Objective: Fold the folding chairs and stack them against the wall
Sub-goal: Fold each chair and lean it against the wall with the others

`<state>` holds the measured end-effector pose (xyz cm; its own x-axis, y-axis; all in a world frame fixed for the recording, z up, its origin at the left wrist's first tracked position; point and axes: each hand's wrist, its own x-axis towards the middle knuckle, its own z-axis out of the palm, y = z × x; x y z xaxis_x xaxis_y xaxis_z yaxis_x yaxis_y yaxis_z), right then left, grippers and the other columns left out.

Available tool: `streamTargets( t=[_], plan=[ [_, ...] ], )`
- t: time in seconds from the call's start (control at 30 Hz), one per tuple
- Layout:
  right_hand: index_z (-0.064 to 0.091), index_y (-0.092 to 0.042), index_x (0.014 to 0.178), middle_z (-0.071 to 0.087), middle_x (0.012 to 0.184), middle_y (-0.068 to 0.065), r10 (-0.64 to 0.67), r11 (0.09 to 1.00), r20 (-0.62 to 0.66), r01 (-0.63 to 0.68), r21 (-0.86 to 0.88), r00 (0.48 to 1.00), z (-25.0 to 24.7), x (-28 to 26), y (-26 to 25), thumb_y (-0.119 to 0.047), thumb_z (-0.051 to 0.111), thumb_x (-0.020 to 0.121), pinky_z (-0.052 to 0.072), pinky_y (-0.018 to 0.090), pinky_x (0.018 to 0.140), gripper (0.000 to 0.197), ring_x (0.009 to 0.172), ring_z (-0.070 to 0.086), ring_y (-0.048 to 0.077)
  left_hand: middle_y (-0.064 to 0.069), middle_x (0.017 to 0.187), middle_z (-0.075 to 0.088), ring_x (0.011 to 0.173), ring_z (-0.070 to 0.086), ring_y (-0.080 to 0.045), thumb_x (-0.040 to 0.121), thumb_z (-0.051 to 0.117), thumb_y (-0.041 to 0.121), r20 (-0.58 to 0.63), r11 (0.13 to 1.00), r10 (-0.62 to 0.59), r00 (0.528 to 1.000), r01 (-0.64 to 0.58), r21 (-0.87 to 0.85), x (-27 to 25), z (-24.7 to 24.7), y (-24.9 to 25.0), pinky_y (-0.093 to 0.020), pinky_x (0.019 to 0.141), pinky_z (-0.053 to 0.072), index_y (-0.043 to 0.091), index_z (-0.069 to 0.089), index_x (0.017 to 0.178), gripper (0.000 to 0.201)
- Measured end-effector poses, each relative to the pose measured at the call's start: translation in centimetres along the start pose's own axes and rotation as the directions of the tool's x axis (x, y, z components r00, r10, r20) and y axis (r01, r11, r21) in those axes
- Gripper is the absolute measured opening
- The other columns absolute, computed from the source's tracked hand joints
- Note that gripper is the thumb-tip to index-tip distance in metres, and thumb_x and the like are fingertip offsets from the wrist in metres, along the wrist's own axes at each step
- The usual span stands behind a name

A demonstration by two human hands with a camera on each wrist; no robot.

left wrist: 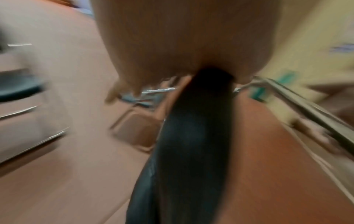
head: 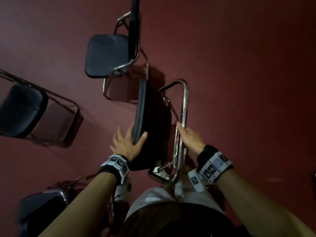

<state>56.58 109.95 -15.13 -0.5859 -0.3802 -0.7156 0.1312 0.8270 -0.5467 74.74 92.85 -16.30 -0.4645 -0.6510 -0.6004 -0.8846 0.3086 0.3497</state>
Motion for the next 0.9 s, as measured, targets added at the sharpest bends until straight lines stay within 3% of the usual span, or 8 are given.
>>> streamTargets(
  t=[0.1, 0.17, 0.27, 0.4, 0.53, 0.63, 0.8, 0.9],
  plan=[
    [0.063, -0.014, 0.104, 0.068, 0.092, -0.002, 0.020, 1.000, -0.034, -0.020, -0.007, 0.999, 0.7, -0.6, 0.8, -0.073, 0.033, 0.092, 0.047, 0.035, 0.086, 0.067, 0.099, 0.064, 0.022, -0.001, 0.167, -0.018, 0.153, -0.007, -0.041, 0.074, 0.031, 0.094, 0.155, 0.998, 0.055, 0.986, -0.060, 0.027, -1.1, 2.3, 2.7, -0.071, 0.116, 0.006, 0.062, -0.001, 0.150, 0.088],
    [0.059, -0.012, 0.128, 0.067, 0.122, 0.005, 0.080, 0.997, -0.052, -0.079, 0.007, 0.995, -0.4, -1.2, 1.4, -0.082, 0.029, 0.087, 0.044, 0.035, 0.096, 0.086, 0.119, 0.058, 0.027, -0.004, 0.167, -0.017, 0.153, -0.004, -0.042, 0.076, 0.022, 0.094, 0.281, 0.994, 0.094, 0.955, -0.106, 0.027, -2.1, 4.9, 5.9, -0.068, 0.117, 0.008, 0.065, -0.015, 0.145, 0.083],
    [0.040, -0.011, 0.150, 0.044, 0.152, 0.011, 0.121, 0.993, -0.031, -0.121, 0.010, 0.992, -3.7, -1.8, 2.4, -0.095, 0.019, 0.075, 0.039, 0.036, 0.105, 0.114, 0.137, 0.045, 0.029, -0.008, 0.168, 0.009, 0.151, 0.022, -0.036, 0.083, 0.007, 0.087, 0.529, 0.966, 0.258, 0.808, -0.222, -0.132, -2.9, 7.5, 9.4, -0.048, 0.123, 0.016, 0.060, -0.017, 0.148, 0.074],
    [0.039, -0.007, 0.149, 0.044, 0.152, 0.012, 0.123, 0.986, -0.161, -0.139, -0.095, 0.979, -6.4, -2.0, 3.7, -0.091, 0.041, 0.073, 0.041, 0.037, 0.109, 0.113, 0.136, 0.047, 0.028, 0.005, 0.167, 0.014, 0.153, 0.020, -0.020, 0.093, 0.008, 0.077, 0.654, 0.931, 0.354, 0.668, -0.316, -0.182, -2.7, 7.6, 10.4, -0.034, 0.124, 0.012, 0.049, -0.003, 0.155, 0.069],
    [0.056, -0.015, 0.131, 0.064, 0.129, 0.004, 0.116, 0.973, -0.178, -0.148, -0.179, 0.977, -8.0, -3.0, 5.9, -0.085, 0.053, 0.060, 0.053, 0.035, 0.094, 0.099, 0.113, 0.062, 0.024, -0.001, 0.161, 0.034, 0.144, 0.040, -0.026, 0.102, 0.026, 0.062, 0.668, 0.920, 0.308, 0.677, -0.392, -0.027, -4.2, 7.9, 12.6, -0.031, 0.114, 0.030, 0.048, 0.008, 0.157, 0.059],
    [0.058, -0.015, 0.127, 0.065, 0.123, 0.005, 0.135, 0.971, -0.231, -0.175, -0.162, 0.964, -10.5, -4.0, 7.2, -0.078, 0.054, 0.055, 0.055, 0.035, 0.090, 0.095, 0.108, 0.063, 0.025, -0.003, 0.146, 0.053, 0.117, 0.065, -0.025, 0.103, 0.042, 0.051, 0.629, 0.890, 0.350, 0.694, -0.457, 0.009, -5.1, 7.9, 15.9, -0.030, 0.090, 0.054, 0.044, 0.022, 0.157, 0.058],
    [0.064, -0.012, 0.114, 0.068, 0.100, 0.003, 0.105, 0.993, -0.163, -0.114, -0.043, 0.981, -10.7, -5.7, 11.9, -0.056, 0.069, 0.074, 0.057, 0.029, 0.076, 0.060, 0.086, 0.066, 0.019, -0.016, 0.152, 0.046, 0.135, 0.050, -0.032, 0.099, 0.057, 0.028, 0.459, 0.761, 0.453, 0.764, -0.600, 0.249, -4.0, 8.1, 20.0, -0.034, 0.110, 0.041, 0.022, 0.011, 0.161, 0.078],
    [0.068, -0.012, 0.108, 0.071, 0.093, 0.002, 0.071, 0.997, -0.136, -0.073, -0.005, 0.988, -10.9, -6.7, 15.1, -0.047, 0.072, 0.078, 0.060, 0.030, 0.075, 0.047, 0.081, 0.068, 0.015, -0.020, 0.160, 0.021, 0.136, 0.040, -0.044, 0.089, 0.063, 0.022, 0.345, 0.611, 0.594, 0.727, -0.687, 0.393, -5.0, 8.6, 24.1, -0.046, 0.108, 0.042, 0.027, 0.002, 0.161, 0.095]
  ],
)
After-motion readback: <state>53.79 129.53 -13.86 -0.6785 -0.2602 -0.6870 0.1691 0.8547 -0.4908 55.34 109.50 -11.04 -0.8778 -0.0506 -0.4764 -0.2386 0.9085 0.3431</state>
